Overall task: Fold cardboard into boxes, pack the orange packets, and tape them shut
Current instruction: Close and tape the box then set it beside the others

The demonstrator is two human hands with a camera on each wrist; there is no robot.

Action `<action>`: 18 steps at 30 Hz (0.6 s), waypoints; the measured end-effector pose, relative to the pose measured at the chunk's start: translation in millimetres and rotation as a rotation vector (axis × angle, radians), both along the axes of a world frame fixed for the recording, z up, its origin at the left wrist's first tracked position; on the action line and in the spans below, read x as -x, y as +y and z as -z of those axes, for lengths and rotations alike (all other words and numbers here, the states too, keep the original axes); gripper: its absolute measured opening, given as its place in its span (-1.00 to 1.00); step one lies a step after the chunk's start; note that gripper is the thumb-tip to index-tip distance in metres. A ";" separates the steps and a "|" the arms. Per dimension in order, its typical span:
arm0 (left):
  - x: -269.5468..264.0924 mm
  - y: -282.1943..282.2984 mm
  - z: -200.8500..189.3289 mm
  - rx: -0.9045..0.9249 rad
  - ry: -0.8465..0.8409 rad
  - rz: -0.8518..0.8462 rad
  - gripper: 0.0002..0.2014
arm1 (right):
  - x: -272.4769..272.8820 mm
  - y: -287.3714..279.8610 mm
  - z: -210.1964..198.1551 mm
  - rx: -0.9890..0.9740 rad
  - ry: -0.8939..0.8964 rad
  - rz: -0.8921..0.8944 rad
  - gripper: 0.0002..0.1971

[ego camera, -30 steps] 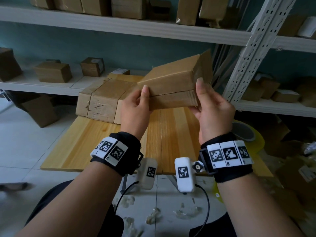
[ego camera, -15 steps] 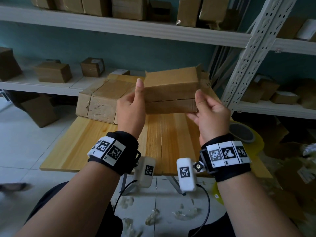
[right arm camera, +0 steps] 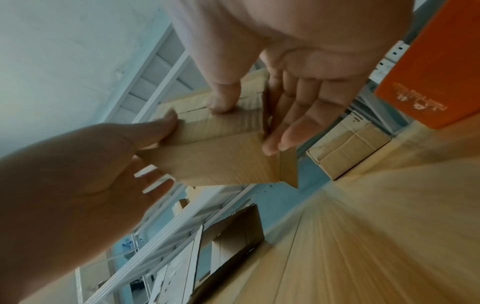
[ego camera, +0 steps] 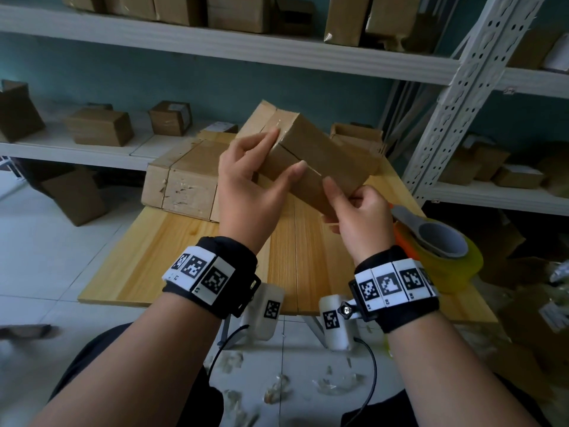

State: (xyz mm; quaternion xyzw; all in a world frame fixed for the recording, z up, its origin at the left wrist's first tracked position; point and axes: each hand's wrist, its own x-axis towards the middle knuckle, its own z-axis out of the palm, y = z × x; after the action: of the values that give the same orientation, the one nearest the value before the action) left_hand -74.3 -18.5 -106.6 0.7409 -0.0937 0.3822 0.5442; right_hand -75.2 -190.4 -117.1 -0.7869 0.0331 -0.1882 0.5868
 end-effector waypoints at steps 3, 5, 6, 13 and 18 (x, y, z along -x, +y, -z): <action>2.1 1.4 -6.2 0.141 -0.034 0.021 -0.62 | -1.3 -3.0 -2.6 0.048 -0.106 0.057 -0.43; 0.3 5.3 -7.6 0.230 0.001 0.016 -0.74 | -0.2 -2.4 -3.9 0.138 -0.181 0.094 -0.47; -1.7 8.5 -7.4 0.251 0.023 0.010 -0.75 | 0.9 -1.8 -4.4 0.168 -0.213 0.108 -0.51; -7.3 14.5 1.0 0.217 0.247 0.021 -0.54 | -5.9 -10.5 -3.9 0.145 -0.214 0.187 -0.70; -5.1 10.0 -7.9 0.530 0.639 0.213 -0.38 | -1.3 -6.0 -11.9 -0.165 -0.059 0.091 -0.56</action>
State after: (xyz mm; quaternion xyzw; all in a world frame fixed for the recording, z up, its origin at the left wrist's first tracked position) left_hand -69.2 -8.5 -98.7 0.6430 0.1053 0.0859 0.7537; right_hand -73.9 -196.4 -105.2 -0.7278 0.0670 -0.2343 0.6411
